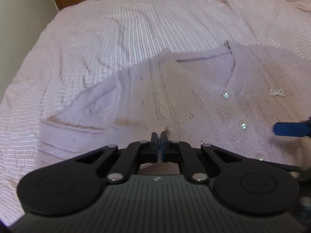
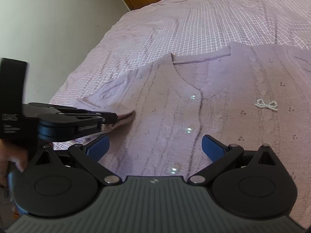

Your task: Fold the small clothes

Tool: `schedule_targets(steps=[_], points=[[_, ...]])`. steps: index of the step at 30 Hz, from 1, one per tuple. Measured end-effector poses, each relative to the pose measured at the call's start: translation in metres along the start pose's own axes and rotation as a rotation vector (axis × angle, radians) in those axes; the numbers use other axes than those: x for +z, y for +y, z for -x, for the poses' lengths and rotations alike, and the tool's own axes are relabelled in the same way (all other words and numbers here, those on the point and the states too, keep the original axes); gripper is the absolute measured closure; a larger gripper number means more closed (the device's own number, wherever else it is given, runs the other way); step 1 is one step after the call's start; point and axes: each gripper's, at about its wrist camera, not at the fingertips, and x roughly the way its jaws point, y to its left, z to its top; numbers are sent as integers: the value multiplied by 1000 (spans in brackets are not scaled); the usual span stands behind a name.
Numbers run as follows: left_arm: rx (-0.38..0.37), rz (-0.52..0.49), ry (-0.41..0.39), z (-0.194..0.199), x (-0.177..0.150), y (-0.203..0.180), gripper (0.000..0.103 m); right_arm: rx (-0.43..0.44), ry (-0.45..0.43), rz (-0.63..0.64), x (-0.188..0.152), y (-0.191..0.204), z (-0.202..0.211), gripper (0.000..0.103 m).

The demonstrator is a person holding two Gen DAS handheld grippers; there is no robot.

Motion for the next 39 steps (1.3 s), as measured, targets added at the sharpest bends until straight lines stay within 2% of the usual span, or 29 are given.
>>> schedule_targets(steps=[5, 10, 12, 17, 23, 27, 32, 39], points=[[6, 26, -132, 63, 18, 29, 99, 43, 13, 32, 13, 34, -12, 0], [38, -6, -258, 132, 59, 50, 99, 101, -9, 83, 36, 72, -16, 0], [57, -5, -283, 148, 75, 54, 99, 112, -15, 80, 42, 80, -16, 0], [48, 7, -338, 174, 97, 46, 99, 134, -20, 91, 44, 86, -8, 0], [16, -41, -341, 173, 109, 4, 99, 117, -34, 47, 43, 56, 15, 0], [-13, -59, -315, 156, 121, -32, 99, 103, -67, 24, 39, 27, 41, 0], [-38, -72, -294, 130, 135, -79, 99, 80, -104, -58, 34, -25, 70, 0], [-71, -93, -262, 98, 148, -139, 101, 39, -113, -146, 18, -91, 94, 0]])
